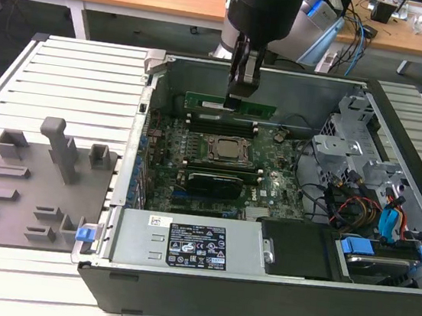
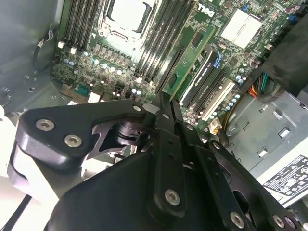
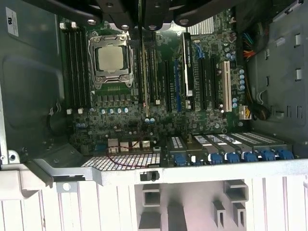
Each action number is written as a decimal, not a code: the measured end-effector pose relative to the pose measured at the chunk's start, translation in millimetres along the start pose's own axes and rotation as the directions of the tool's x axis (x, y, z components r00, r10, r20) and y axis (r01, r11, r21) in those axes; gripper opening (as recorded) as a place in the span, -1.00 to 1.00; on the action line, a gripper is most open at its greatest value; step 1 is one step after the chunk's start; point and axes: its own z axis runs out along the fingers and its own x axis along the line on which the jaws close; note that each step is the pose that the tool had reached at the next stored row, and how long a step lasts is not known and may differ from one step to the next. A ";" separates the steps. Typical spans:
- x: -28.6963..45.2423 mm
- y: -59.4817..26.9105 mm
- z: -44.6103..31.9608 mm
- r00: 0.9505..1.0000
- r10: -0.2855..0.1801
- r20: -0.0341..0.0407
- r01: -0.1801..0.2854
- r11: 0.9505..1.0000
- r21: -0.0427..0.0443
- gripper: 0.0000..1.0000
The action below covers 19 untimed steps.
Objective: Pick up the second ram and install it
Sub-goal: 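Pick up the second ram and move it above second insertion slot, then insert the second ram into the second slot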
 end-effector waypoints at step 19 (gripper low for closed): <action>-0.1 -9.4 19.1 1.000 0.000 0.000 0.000 1.000 0.000 -0.73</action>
